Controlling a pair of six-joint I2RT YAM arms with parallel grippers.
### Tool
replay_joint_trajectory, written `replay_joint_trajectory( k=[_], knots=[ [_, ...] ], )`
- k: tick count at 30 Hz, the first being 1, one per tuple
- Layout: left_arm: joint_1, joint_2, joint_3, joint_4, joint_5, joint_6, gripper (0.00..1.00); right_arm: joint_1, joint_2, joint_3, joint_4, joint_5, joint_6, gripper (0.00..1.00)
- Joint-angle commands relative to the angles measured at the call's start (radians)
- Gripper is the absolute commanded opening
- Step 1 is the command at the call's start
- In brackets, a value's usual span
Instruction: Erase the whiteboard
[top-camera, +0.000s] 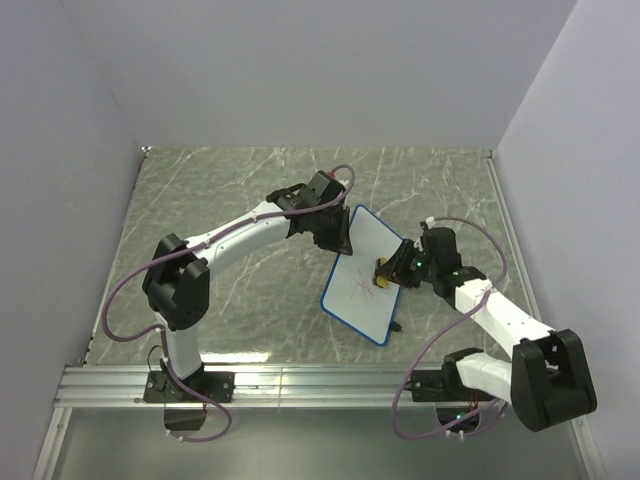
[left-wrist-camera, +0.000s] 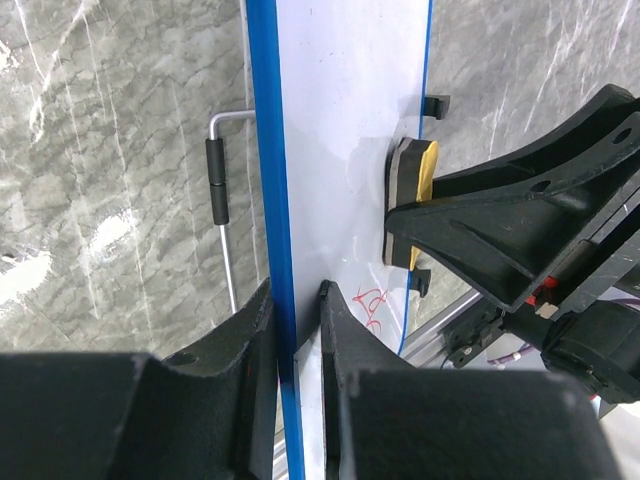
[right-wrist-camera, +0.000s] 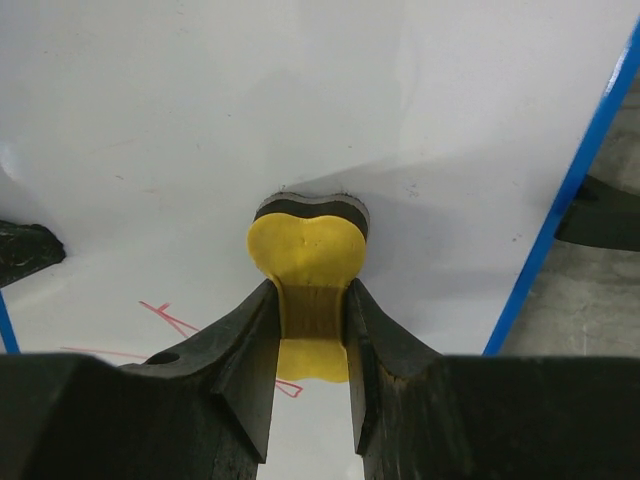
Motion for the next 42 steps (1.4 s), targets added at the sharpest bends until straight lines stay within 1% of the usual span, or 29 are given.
replay_joint_trajectory(
  k=[1, 5, 7, 9, 10, 11, 13, 14, 19, 23, 26, 29, 37, 42],
  knots=[
    [-0.05, 0.051, 0.01, -0.12, -0.012, 0.09, 0.0, 0.03, 0.054, -0.109, -0.179, 0.058, -0.011, 0.0],
    [-0.05, 0.062, 0.02, -0.124, -0.009, 0.092, 0.0, 0.045, -0.016, -0.085, -0.26, 0.095, 0.0, 0.0],
    [-0.05, 0.067, 0.025, -0.121, -0.007, 0.087, 0.0, 0.048, -0.055, -0.07, -0.268, 0.087, -0.006, 0.0],
    [-0.05, 0.071, 0.028, -0.114, -0.005, 0.086, 0.0, 0.059, -0.082, -0.06, -0.236, 0.04, -0.003, 0.0],
    [-0.05, 0.073, 0.028, -0.113, -0.001, 0.086, 0.0, 0.085, -0.09, -0.057, -0.215, 0.017, -0.006, 0.0],
    [-0.05, 0.076, 0.03, -0.111, -0.001, 0.084, 0.0, 0.113, -0.095, -0.047, -0.178, 0.009, -0.005, 0.0],
    [-0.05, 0.084, 0.037, -0.116, 0.002, 0.084, 0.0, 0.159, -0.095, 0.005, -0.161, 0.024, -0.005, 0.0],
    [-0.05, 0.085, 0.037, -0.116, 0.007, 0.084, 0.0, 0.201, -0.087, 0.024, -0.143, 0.024, -0.003, 0.0],
    [-0.05, 0.088, 0.045, -0.116, 0.007, 0.084, 0.0, 0.26, 0.005, 0.162, -0.101, 0.02, 0.036, 0.0],
    [-0.05, 0.088, 0.043, -0.114, 0.011, 0.084, 0.0, 0.311, 0.086, 0.298, -0.116, 0.029, 0.035, 0.0],
    [-0.05, 0.087, 0.045, -0.111, 0.016, 0.083, 0.0, 0.338, 0.12, 0.36, -0.13, 0.035, 0.03, 0.0],
    [-0.05, 0.087, 0.048, -0.114, 0.018, 0.083, 0.0, 0.366, 0.14, 0.392, -0.13, 0.037, 0.033, 0.0],
    [-0.05, 0.081, 0.045, -0.113, 0.016, 0.087, 0.0, 0.493, 0.161, 0.423, -0.109, 0.052, 0.052, 0.0],
    [-0.05, 0.081, 0.039, -0.108, 0.016, 0.084, 0.0, 0.522, 0.163, 0.423, -0.11, 0.075, 0.058, 0.0]
  ],
)
